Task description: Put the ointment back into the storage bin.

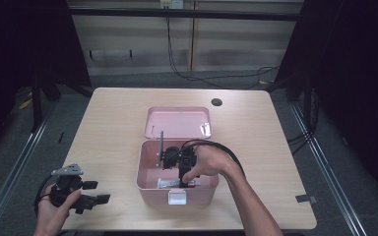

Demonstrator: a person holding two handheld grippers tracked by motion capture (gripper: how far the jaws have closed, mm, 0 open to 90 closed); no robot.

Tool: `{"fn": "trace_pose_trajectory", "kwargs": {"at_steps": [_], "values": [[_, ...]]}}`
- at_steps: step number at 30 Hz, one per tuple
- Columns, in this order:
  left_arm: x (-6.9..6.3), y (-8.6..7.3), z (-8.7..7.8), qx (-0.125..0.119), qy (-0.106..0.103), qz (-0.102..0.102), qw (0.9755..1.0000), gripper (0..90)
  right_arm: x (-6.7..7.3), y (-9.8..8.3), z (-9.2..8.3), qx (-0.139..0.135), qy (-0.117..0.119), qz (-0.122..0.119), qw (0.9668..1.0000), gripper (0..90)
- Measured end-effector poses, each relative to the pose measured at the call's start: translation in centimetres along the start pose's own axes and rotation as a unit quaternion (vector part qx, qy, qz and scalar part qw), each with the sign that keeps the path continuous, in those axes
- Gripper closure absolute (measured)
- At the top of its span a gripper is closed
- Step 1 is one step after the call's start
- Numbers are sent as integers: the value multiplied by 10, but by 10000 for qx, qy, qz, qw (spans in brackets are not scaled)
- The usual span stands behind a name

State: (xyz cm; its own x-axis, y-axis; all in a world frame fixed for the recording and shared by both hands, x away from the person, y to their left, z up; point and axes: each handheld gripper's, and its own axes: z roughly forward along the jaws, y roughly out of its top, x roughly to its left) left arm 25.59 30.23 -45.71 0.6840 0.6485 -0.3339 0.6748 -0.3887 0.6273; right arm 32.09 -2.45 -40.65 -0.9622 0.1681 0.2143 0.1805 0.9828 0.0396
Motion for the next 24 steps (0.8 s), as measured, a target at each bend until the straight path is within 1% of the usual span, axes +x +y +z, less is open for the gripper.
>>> {"fn": "trace_pose_trajectory", "kwargs": {"at_steps": [1, 2, 3, 8, 10, 13, 14, 15, 18, 19, 20, 21, 22, 24], "values": [[0, 0, 0, 1, -2, 1, 10000, 180, 0, 1, 1, 41, -29, -32, 10000, 721], [0, 0, 0, 0, -3, 2, 10000, 180, -1, 2, 3, 72, -5, -30, 10000, 721], [0, 0, 0, -1, -7, 0, 10000, 180, -2, 2, 6, 50, 35, -56, 10000, 721], [0, 0, 0, -2, -12, 6, 10000, 180, -3, 6, 10, 98, 52, -73, 9999, 721], [0, 0, 0, 2, -10, 7, 10000, 180, -4, 7, 12, 59, 93, -67, 9999, 721], [0, 0, 0, 2, -12, 4, 10000, 180, -5, 9, 14, 138, 119, -121, 9998, 721], [0, 0, 0, 1, -15, 2, 10000, 180, -5, 10, 14, 142, 93, -112, 9998, 721], [0, 0, 0, 3, -12, 3, 10000, 180, -5, 11, 17, 112, 164, -137, 9997, 721], [0, 0, 0, -1, -5, 5, 10000, 180, -5, 11, 18, 144, 165, -126, 9997, 721], [0, 0, 0, 0, -4, 10, 10000, 180, -6, 11, 19, 145, 149, -157, 9997, 721], [0, 0, 0, 2, -14, 8, 10000, 180, -6, 12, 19, 214, 129, -121, 9996, 721], [0, 0, 0, -2, -13, 4, 10000, 180, -6, 11, 22, 121, 187, -123, 9997, 721], [0, 0, 0, -1, -18, 2, 10000, 180, -6, 12, 21, 191, 136, -130, 9996, 721], [0, 0, 0, 3, -12, 7, 10000, 180, -6, 13, 23, 201, 185, -151, 9995, 721]]}}
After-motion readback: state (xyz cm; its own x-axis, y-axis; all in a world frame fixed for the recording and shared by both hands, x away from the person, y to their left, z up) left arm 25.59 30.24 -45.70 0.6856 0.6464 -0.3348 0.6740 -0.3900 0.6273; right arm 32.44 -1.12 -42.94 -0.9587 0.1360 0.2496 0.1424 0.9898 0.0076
